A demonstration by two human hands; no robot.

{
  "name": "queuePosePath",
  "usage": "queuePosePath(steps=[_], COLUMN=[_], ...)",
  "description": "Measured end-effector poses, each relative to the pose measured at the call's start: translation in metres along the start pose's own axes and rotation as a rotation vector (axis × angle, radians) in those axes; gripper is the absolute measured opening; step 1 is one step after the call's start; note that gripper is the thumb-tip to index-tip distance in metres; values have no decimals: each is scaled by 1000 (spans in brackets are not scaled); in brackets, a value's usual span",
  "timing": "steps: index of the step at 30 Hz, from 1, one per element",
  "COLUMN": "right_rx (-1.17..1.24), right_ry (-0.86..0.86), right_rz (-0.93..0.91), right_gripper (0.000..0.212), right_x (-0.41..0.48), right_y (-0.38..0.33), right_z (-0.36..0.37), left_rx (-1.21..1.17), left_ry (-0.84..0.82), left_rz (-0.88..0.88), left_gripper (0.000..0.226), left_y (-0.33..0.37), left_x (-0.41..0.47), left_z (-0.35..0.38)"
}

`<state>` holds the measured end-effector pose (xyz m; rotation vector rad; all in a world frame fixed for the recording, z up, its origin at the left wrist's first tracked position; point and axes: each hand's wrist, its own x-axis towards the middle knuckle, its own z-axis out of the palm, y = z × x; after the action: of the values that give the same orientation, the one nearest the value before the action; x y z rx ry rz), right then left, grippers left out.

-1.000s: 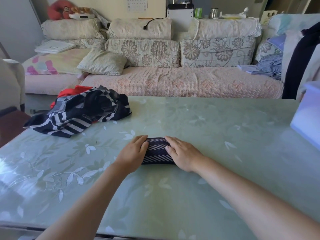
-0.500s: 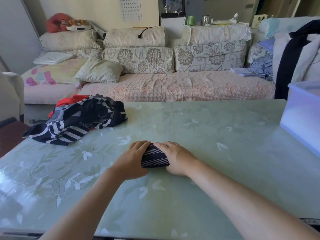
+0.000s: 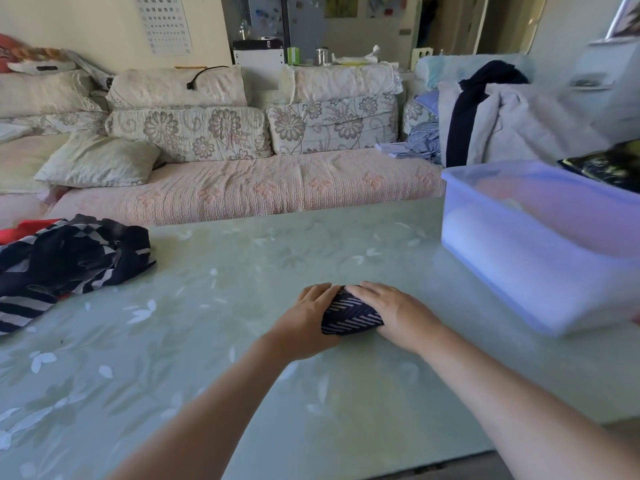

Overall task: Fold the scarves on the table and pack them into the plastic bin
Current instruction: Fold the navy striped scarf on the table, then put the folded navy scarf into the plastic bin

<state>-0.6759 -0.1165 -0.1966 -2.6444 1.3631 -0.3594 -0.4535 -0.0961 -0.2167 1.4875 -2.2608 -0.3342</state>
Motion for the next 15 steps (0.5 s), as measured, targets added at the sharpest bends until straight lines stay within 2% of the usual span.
queuePosePath(steps=[6,11,15], right_rx=[-40,-101,-140], right_ry=[86,111,48], right_rz=[208,350,323], right_gripper=[88,80,88], right_x=[-51,-77,-79], right_y=[69,99,107], right_z=[-19,-29,-36], left_rx=[-30,-11,-70], left_ry=[-94,-142,-143], left_rz=[80,145,178], left_gripper=[92,92,81], left_y=[68,104,119], left_x=[66,102,115], left_z=[43,68,77])
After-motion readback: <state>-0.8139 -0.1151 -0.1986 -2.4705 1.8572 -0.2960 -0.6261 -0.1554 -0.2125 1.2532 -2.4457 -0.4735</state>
